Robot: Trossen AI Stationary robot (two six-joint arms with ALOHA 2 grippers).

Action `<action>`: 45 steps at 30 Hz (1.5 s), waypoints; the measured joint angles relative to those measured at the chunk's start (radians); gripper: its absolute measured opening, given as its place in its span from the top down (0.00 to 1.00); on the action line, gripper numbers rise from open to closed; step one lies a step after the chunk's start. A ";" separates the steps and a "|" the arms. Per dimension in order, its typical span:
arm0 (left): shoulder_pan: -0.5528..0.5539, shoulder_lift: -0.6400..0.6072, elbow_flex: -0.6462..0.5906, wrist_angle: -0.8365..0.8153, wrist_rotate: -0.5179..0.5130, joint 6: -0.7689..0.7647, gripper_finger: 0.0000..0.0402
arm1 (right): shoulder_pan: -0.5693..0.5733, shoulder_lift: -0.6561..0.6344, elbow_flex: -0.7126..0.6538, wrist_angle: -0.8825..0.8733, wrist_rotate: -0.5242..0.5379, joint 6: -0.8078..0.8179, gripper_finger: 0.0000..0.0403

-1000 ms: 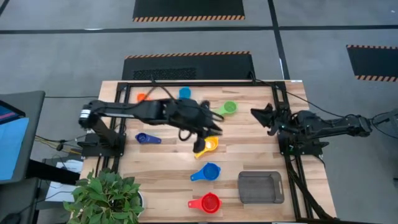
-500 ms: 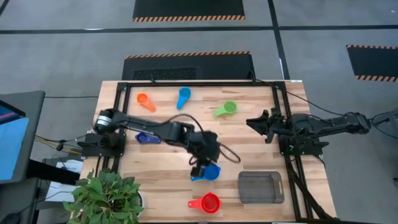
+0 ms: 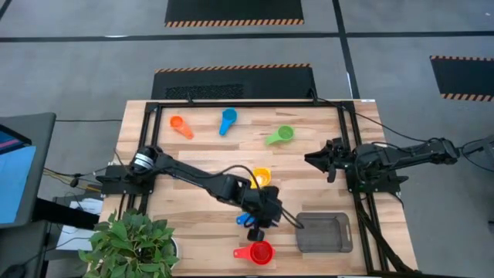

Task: Nest measuring cups in basket
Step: Put the red measuring cup into the black bin

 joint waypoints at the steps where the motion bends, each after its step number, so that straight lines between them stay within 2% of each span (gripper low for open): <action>1: -0.009 0.003 0.000 -0.009 0.003 -0.010 0.86 | 0.000 0.000 0.000 -0.011 0.000 0.000 0.71; 8: -0.069 0.034 0.000 -0.014 0.025 -0.043 0.86 | 0.000 -0.001 0.000 -0.073 0.000 0.000 0.71; 19: -0.146 0.066 -0.001 -0.040 -0.009 -0.159 0.86 | 0.000 0.000 0.000 -0.121 0.000 0.000 0.71; 24: -0.151 0.066 -0.001 -0.046 -0.059 -0.187 0.77 | 0.000 0.000 0.000 -0.143 0.000 0.000 0.71; 29: -0.145 0.066 -0.001 -0.136 -0.122 -0.323 0.64 | 0.000 0.000 0.000 -0.143 0.000 0.000 0.71; 33: -0.143 0.066 -0.001 -0.146 -0.135 -0.360 0.57 | 0.000 0.000 0.000 -0.152 0.000 0.000 0.71; 45: -0.160 0.124 -0.002 -0.197 -0.145 -0.514 0.54 | 0.000 -0.001 0.000 -0.199 0.000 0.000 0.71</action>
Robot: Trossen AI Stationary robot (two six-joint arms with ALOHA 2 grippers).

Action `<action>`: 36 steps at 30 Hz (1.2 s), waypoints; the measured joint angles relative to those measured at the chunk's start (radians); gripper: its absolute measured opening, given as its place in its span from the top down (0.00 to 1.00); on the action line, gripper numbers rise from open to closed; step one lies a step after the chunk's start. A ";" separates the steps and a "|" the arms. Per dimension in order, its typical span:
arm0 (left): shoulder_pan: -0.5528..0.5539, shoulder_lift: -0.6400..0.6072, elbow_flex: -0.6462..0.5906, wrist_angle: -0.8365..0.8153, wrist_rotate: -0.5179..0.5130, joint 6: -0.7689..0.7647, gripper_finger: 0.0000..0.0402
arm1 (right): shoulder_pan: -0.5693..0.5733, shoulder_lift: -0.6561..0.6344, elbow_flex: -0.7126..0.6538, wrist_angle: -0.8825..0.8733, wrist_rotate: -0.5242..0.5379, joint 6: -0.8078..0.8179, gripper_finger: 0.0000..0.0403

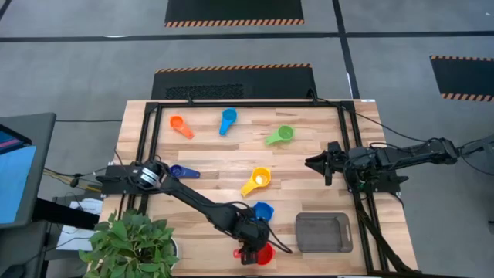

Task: Nest measuring cups in basket
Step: Put the red measuring cup into the black bin

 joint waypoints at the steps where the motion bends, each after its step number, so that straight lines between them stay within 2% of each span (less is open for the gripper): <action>1: 0.000 0.004 0.000 -0.016 -0.003 -0.013 0.54 | 0.000 0.000 0.000 -0.002 0.000 0.000 0.71; 7: -0.001 0.021 -0.001 -0.012 -0.015 -0.073 0.54 | 0.000 0.000 0.000 -0.009 -0.002 0.000 0.71; 19: 0.001 0.023 0.001 -0.007 -0.044 -0.097 0.54 | 0.000 0.000 0.000 -0.011 -0.002 0.000 0.71; 28: 0.001 0.023 0.001 -0.003 -0.040 -0.131 0.54 | 0.000 0.000 0.000 -0.013 -0.002 0.000 0.71; 36: 0.018 0.013 0.036 0.075 -0.006 -0.164 0.54 | 0.000 0.000 0.000 -0.013 -0.002 -0.002 0.71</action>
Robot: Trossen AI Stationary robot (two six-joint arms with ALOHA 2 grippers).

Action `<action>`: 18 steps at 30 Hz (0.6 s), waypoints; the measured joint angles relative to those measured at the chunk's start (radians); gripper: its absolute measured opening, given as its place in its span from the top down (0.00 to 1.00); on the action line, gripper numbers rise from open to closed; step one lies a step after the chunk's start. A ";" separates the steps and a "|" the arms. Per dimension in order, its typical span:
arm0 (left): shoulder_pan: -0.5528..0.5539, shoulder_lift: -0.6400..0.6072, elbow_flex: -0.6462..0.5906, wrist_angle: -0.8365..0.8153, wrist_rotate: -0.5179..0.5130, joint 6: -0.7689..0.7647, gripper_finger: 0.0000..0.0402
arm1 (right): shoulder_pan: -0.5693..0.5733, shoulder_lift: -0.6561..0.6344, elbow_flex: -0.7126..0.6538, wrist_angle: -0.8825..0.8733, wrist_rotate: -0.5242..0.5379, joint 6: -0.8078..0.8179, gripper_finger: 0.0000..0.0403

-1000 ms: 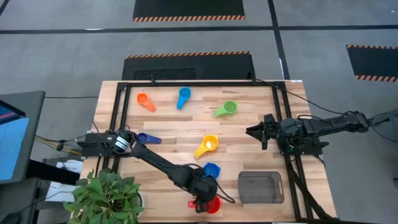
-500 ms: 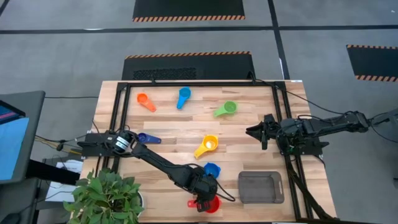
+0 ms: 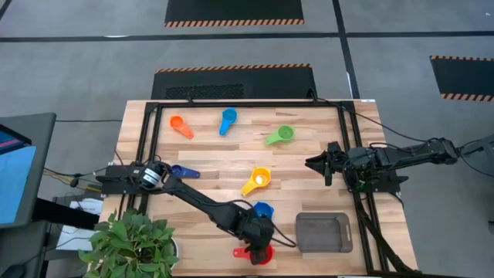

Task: Nest measuring cups in basket
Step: Put the red measuring cup into the black bin

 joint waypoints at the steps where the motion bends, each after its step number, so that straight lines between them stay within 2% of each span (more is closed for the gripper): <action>1: 0.002 -0.001 0.004 -0.002 -0.003 0.004 0.54 | 0.000 0.000 0.000 -0.001 0.000 0.000 0.71; 11: 0.055 0.000 0.023 -0.082 -0.102 0.007 0.54 | 0.000 0.000 0.000 -0.006 0.000 0.000 0.71; 18: 0.088 -0.001 0.023 -0.098 -0.088 0.030 0.54 | 0.000 0.000 0.000 -0.019 0.000 0.001 0.71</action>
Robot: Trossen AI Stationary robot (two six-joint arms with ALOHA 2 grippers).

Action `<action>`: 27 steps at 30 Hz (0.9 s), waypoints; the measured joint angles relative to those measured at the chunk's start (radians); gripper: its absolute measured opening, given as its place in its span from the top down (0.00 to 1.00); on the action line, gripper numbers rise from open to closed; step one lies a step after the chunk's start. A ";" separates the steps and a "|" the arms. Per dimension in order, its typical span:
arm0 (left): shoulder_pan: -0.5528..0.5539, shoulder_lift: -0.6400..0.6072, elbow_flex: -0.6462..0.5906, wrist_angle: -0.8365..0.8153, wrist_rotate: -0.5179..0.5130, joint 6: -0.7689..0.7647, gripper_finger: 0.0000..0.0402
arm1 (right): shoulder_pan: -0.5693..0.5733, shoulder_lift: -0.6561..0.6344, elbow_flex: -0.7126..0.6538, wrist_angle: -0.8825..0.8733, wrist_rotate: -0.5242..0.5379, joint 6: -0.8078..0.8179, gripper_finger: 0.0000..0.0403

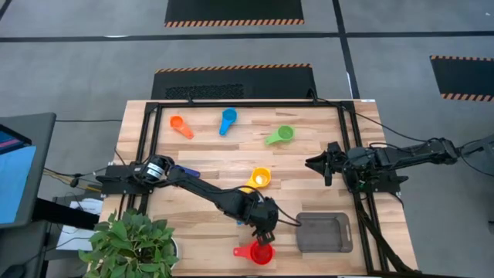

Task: Nest measuring cups in basket
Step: Put the red measuring cup into the black bin

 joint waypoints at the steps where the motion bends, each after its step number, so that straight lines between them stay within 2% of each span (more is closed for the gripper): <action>1: 0.000 0.000 0.000 -0.007 0.002 0.000 0.54 | 0.000 0.000 0.000 -0.005 0.000 0.000 0.71; 5: 0.002 0.000 0.000 -0.008 0.016 -0.010 0.54 | 0.000 0.000 0.000 -0.025 0.000 0.000 0.71; 12: -0.001 0.000 0.000 0.002 0.240 -0.074 0.54 | 0.000 0.000 0.000 -0.022 0.000 0.000 0.71; 15: -0.014 0.000 0.000 -0.015 0.298 -0.095 0.54 | 0.000 0.000 -0.001 -0.022 0.000 0.000 0.71; 20: -0.035 0.000 0.000 -0.064 0.273 -0.131 0.54 | 0.000 0.000 -0.001 -0.022 0.000 0.000 0.71; 27: -0.068 0.007 0.000 -0.073 0.185 -0.161 0.54 | 0.000 0.000 -0.001 -0.022 0.000 0.000 0.71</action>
